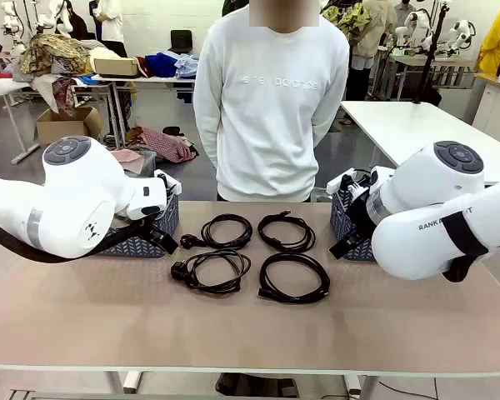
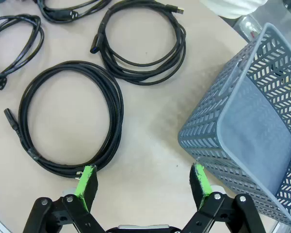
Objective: Organize the cables according to human instructions.
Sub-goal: Pick up a bundle of cables and place it in the basket indicated by the human.
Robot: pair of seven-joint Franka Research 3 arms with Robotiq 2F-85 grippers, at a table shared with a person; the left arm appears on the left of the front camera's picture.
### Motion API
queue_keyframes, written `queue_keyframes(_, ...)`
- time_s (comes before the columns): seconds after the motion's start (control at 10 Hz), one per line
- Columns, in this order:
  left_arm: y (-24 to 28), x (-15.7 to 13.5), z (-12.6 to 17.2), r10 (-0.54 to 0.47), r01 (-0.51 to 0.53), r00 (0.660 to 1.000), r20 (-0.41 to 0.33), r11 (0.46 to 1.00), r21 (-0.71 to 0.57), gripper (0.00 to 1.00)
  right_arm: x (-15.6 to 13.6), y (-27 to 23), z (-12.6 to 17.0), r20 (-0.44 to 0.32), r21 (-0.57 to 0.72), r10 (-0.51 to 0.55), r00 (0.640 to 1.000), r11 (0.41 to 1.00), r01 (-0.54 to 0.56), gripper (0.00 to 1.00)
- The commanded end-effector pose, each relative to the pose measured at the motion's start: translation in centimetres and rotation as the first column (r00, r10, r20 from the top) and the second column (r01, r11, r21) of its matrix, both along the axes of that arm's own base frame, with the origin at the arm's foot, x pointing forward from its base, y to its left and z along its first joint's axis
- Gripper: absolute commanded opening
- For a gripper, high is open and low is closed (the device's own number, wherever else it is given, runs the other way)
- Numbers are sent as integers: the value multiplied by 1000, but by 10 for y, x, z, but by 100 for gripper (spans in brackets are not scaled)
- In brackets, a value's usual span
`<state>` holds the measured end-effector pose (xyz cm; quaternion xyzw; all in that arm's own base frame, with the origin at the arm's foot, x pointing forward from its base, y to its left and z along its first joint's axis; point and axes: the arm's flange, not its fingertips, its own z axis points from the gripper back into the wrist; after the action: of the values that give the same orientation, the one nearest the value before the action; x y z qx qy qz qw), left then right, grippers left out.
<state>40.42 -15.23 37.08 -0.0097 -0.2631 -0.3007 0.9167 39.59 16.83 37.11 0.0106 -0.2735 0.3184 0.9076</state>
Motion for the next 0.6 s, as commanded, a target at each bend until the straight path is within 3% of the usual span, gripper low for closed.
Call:
queue_keyframes(0.0, 0, 0, 0, 0, 0, 1000, 0, 1000, 0, 100, 0, 0, 0, 0, 0, 0, 1000, 1000, 0, 100)
queue_keyframes(0.5, 0, 0, 0, 0, 0, 1000, 0, 1000, 0, 100, 0, 0, 0, 0, 0, 0, 1000, 1000, 0, 100)
